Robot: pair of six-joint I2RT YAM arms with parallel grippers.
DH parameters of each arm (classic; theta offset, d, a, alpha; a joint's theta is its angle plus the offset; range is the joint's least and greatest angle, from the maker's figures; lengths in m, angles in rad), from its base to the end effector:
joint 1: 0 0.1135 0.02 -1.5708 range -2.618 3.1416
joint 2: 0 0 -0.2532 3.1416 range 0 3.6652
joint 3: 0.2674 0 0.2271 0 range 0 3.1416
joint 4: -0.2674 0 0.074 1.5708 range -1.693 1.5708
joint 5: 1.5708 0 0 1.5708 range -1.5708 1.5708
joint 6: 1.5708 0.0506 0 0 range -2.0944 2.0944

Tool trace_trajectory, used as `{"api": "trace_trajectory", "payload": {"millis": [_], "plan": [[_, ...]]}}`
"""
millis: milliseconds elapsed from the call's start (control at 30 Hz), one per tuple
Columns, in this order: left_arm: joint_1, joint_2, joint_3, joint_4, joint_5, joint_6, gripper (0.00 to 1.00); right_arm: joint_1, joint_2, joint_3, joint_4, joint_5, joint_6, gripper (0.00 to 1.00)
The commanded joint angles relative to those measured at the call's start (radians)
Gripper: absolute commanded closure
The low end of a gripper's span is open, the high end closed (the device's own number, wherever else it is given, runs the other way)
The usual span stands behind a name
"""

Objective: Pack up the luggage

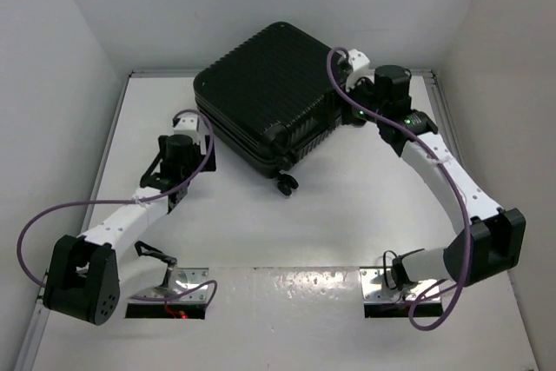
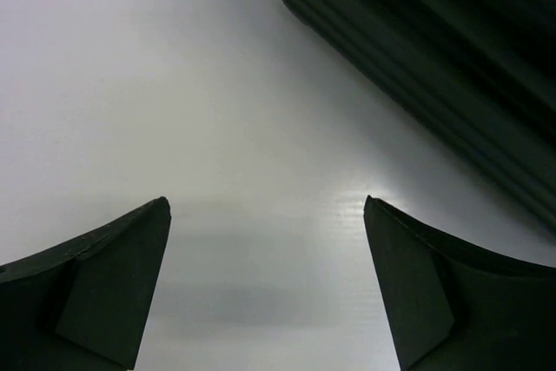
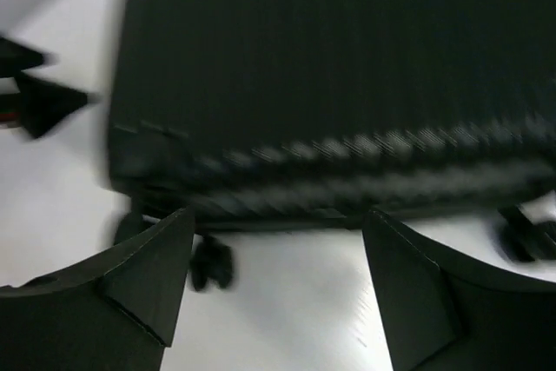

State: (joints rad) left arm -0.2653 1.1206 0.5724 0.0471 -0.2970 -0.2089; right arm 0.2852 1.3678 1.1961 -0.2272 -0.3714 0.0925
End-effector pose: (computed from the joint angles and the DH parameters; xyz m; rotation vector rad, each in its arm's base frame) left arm 0.2310 -0.0474 0.2197 -0.1232 2.0444 0.0128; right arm 0.2891 0.1039 0.3361 -0.4353 1.9432 0.6108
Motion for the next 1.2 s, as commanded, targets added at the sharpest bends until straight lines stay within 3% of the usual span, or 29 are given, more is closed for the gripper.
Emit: {"api": "trace_trajectory", "payload": {"millis": [0, 200, 467, 767, 833, 867, 900, 967, 1000, 1100, 1167], "plan": [[0.047, 0.01, 0.064, 0.008, 0.03, -0.015, 0.02, 0.1, 0.051, 0.072, -0.078, -0.164, 0.068, 0.21], [0.126, 0.028, 0.127, -0.053, 0.045, 0.0, 0.01, 0.267, 0.092, 0.045, -0.187, -0.08, 0.029, 0.11], [0.198, 0.031, 0.155, -0.083, 0.053, -0.004, 0.01, 0.341, 0.204, 0.114, -0.255, 0.114, -0.048, 0.01], [0.239, 0.022, 0.145, -0.092, 0.067, -0.004, 0.01, 0.41, 0.306, 0.213, -0.216, 0.242, -0.002, 0.01], [0.258, 0.022, 0.145, -0.092, 0.067, -0.004, 0.01, 0.437, 0.315, 0.232, -0.225, 0.265, 0.001, 0.08], [0.258, 0.022, 0.135, -0.081, 0.067, -0.004, 0.01, 0.449, 0.306, 0.229, -0.222, 0.284, 0.004, 0.17], [0.267, 0.022, 0.135, -0.072, 0.067, -0.004, 0.01, 0.454, 0.295, 0.223, -0.216, 0.285, 0.001, 0.37], [0.279, 0.047, 0.135, -0.036, 0.099, 0.019, 0.11, 0.46, 0.277, 0.188, -0.204, 0.281, -0.008, 0.54], [0.29, 0.059, 0.135, -0.027, 0.125, 0.049, 0.14, 0.456, 0.271, 0.177, -0.205, 0.264, -0.013, 0.72], [0.311, 0.116, 0.155, 0.023, 0.235, 0.145, 0.2, 0.436, 0.217, 0.09, -0.212, 0.259, -0.048, 0.98], [0.343, 0.125, 0.145, 0.103, 0.367, 0.186, 0.21, 0.408, 0.145, 0.024, -0.216, 0.262, -0.063, 1.0]]}}
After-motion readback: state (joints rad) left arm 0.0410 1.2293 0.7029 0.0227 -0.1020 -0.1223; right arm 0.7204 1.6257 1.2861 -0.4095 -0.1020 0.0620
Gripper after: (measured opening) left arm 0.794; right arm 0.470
